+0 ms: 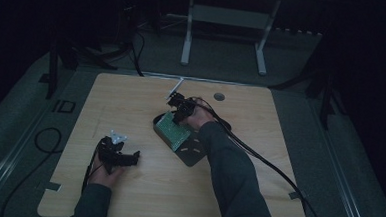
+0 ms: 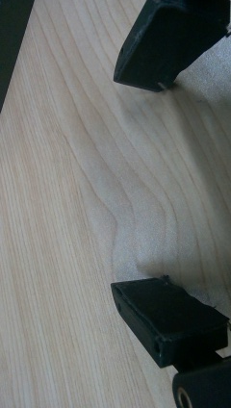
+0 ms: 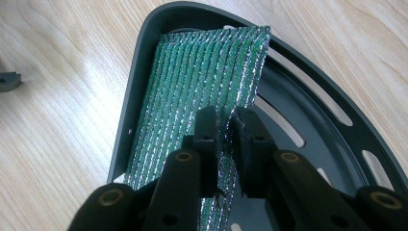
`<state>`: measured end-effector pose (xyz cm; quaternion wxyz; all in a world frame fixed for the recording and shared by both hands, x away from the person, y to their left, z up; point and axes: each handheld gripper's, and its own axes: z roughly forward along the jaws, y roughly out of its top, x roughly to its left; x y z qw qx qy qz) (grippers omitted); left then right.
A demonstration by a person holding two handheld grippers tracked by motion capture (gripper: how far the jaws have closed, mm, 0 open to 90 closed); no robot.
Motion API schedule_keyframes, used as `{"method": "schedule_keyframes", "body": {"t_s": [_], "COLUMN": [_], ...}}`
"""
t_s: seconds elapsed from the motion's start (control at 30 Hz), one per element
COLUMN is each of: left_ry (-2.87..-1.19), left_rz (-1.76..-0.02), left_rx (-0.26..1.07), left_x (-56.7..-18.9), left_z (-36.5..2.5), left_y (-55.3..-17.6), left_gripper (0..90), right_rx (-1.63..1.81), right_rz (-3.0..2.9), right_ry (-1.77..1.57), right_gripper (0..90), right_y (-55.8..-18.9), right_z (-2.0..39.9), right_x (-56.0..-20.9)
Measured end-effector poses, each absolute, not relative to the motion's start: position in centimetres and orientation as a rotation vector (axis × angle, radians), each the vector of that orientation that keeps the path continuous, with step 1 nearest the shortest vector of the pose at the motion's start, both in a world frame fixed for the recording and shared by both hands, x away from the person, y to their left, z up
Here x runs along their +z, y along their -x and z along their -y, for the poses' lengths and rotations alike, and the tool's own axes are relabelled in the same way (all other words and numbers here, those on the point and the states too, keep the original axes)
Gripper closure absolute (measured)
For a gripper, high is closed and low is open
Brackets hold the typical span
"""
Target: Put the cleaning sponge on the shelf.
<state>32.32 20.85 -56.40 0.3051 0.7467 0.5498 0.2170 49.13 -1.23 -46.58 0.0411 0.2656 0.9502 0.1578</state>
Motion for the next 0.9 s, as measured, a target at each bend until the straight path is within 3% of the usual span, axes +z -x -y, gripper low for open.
{"method": "schedule_keyframes", "body": {"t_s": [0.9], "left_ry": [-1.976], "left_rz": [-1.456], "left_rx": [0.576], "left_x": [-56.41], "left_z": [-20.85], "left_y": [-32.32], "left_gripper": [4.8], "right_rx": [0.519], "right_rz": [-2.860], "right_ry": [-0.788], "right_gripper": [63.5], "right_y": [-48.85], "right_z": [1.32], "right_x": [-46.20]}}
